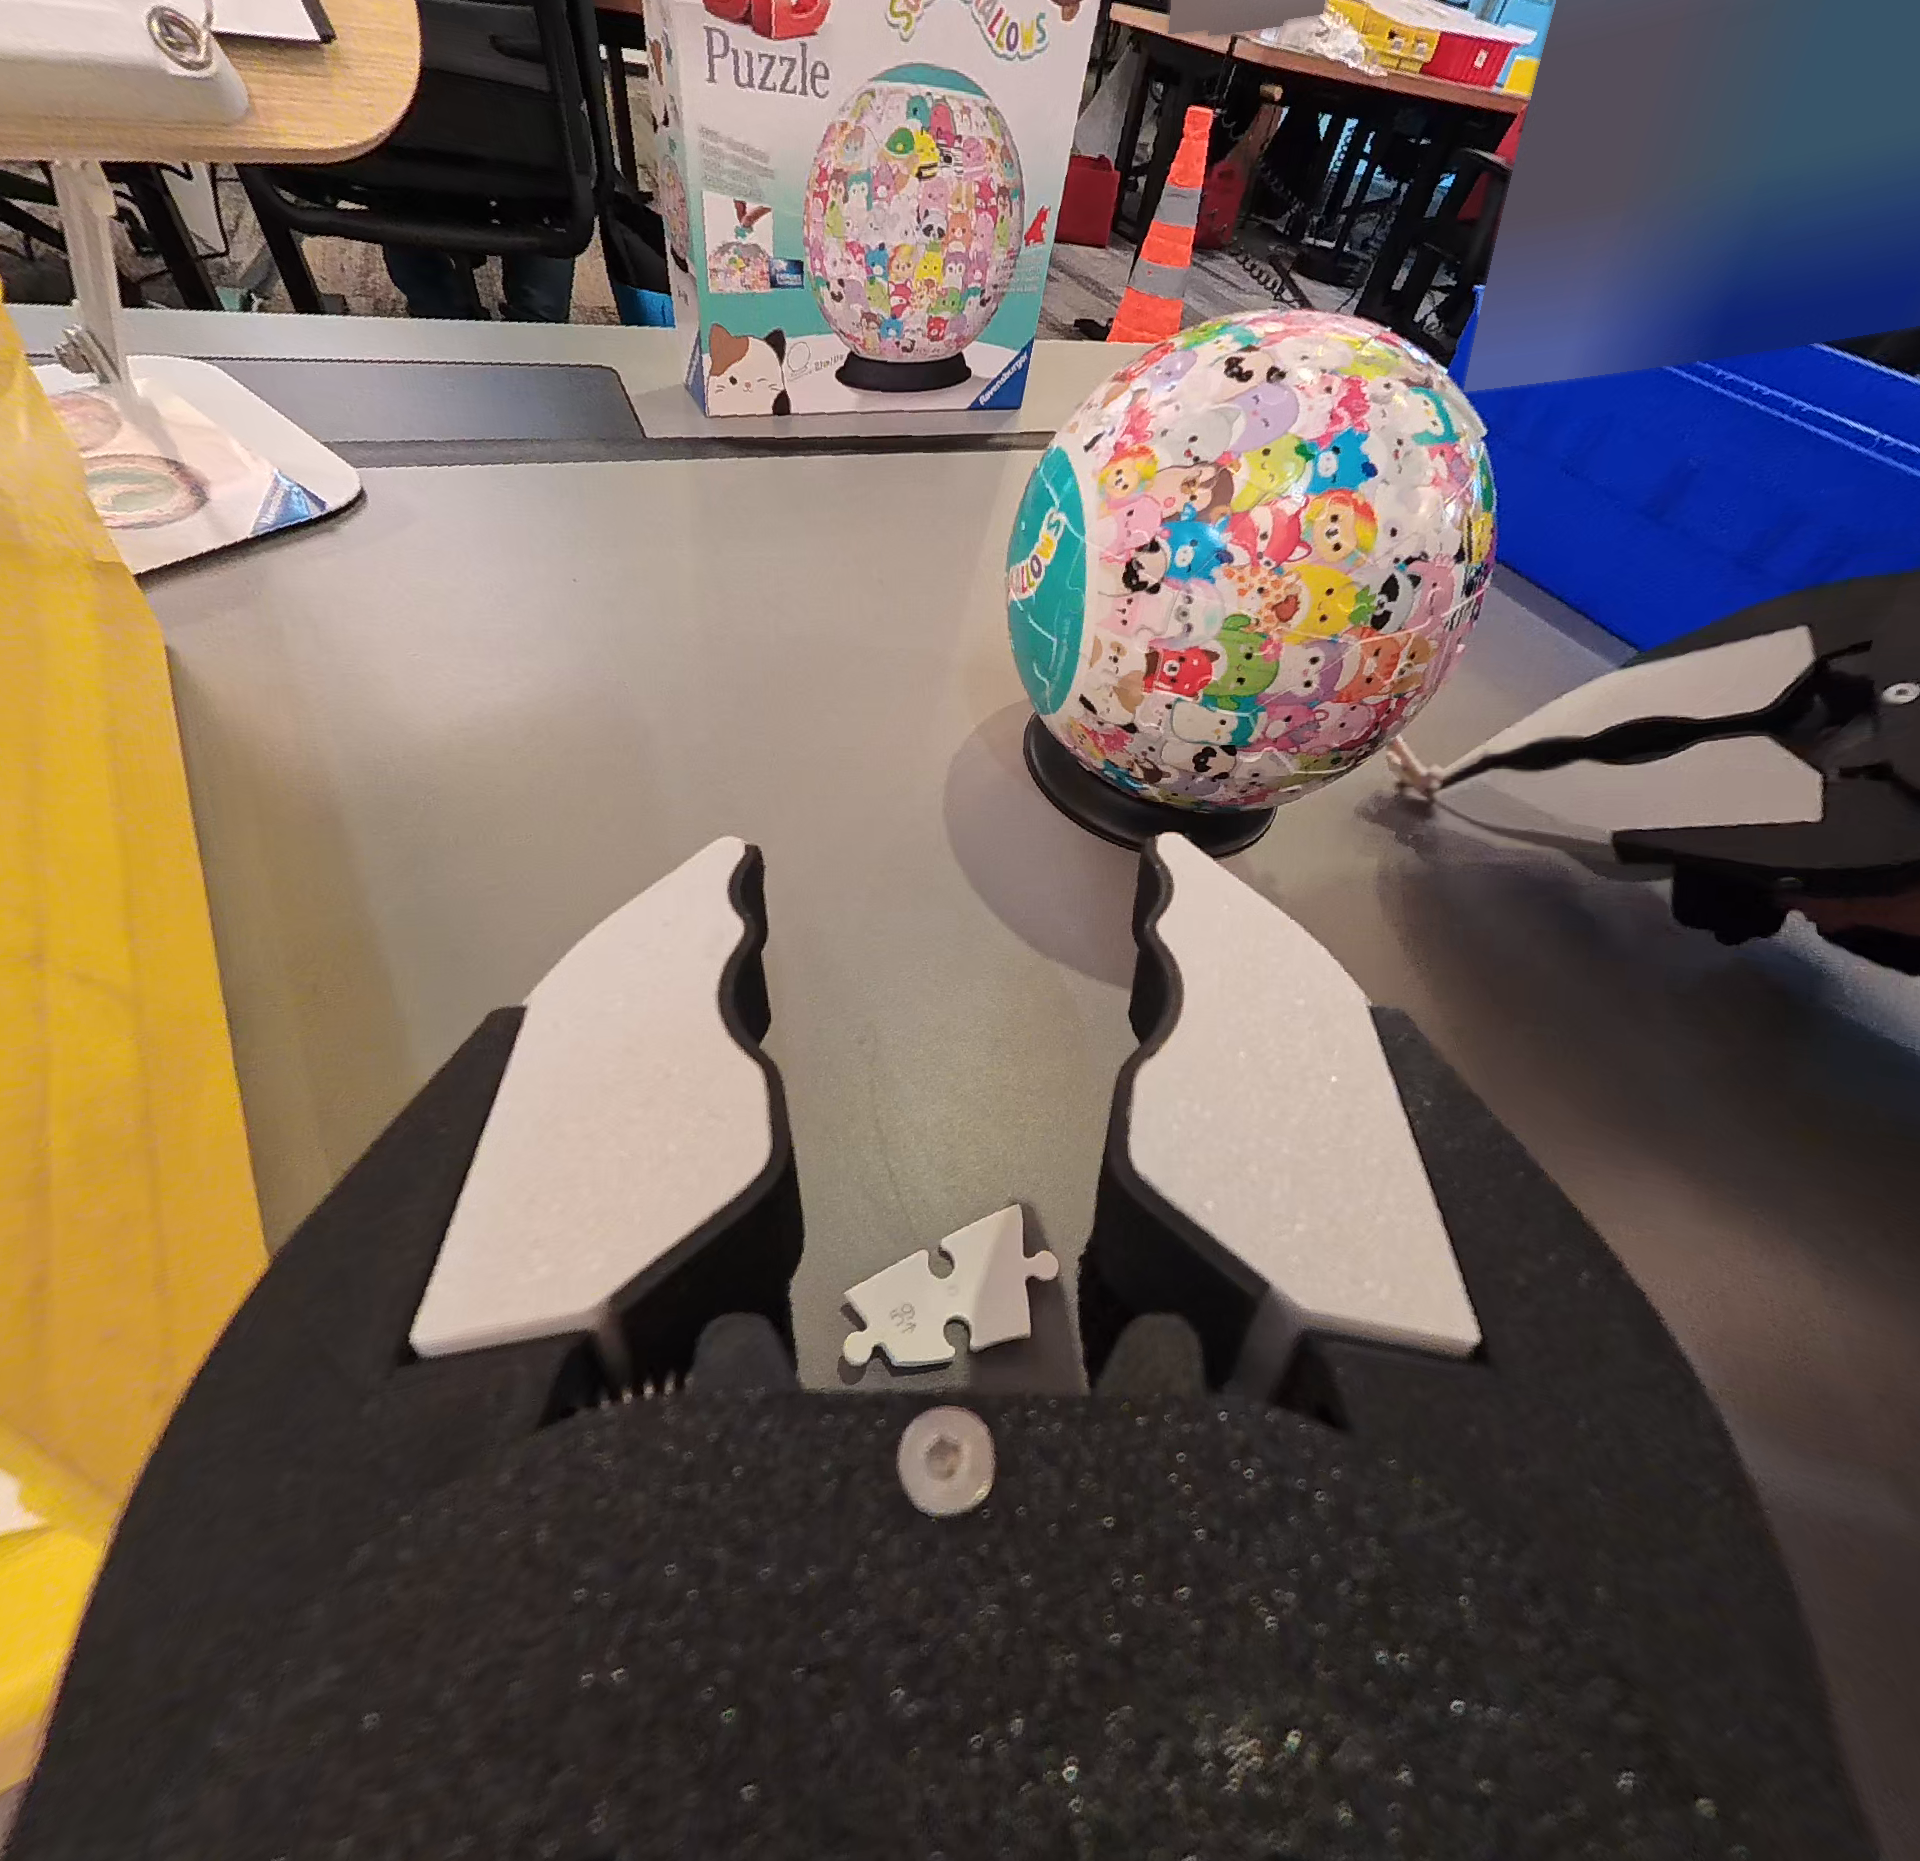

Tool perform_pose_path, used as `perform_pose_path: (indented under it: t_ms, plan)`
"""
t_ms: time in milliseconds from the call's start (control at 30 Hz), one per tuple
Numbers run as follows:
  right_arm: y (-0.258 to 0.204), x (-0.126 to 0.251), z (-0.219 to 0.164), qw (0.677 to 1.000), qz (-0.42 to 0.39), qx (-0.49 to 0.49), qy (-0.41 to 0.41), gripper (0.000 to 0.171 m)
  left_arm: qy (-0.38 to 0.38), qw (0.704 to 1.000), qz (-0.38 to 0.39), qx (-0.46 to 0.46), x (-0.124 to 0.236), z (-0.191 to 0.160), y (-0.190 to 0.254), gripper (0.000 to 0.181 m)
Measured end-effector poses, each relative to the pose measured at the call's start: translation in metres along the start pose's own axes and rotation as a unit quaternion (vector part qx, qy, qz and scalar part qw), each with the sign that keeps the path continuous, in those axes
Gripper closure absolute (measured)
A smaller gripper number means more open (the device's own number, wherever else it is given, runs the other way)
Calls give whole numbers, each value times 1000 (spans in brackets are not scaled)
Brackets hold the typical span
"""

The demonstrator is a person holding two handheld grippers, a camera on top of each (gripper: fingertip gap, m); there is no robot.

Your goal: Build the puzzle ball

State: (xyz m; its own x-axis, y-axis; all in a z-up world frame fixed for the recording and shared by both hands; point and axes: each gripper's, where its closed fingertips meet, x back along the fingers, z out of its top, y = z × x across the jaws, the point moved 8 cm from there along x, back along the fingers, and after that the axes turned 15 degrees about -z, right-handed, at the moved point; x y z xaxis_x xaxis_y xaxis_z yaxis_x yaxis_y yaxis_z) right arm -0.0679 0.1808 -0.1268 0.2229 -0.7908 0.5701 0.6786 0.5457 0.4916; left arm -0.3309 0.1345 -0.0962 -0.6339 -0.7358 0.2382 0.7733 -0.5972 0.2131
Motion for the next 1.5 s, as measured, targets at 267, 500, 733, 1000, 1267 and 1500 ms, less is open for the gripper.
perform_pose_path:
  t_ms: [267, 500, 733, 1000, 1267, 1500]
  plan:
    - [-5, 5, 13, 969, -34, 217, 110, 169, 5, 1000, -3, 2, 1, 0, 0, 114]
    - [-3, -8, 26, 902, -35, 388, 184, 169, 21, 1000, -2, 12, 5, 1, -2, 115]
    - [-13, -14, 34, 895, -31, 409, 172, 169, 7, 1000, 0, 4, 2, 1, -1, 115]
    - [-24, -21, 35, 879, -28, 442, 173, 169, 8, 1000, 2, 1, 2, 1, 0, 115]
    - [-28, -24, 34, 881, -42, 449, 143, 169, 2, 1000, -2, 2, 1, 0, -1, 115]
    - [-29, -24, 33, 878, -43, 451, 153, 168, 3, 1000, -2, 3, 1, 0, -1, 115]
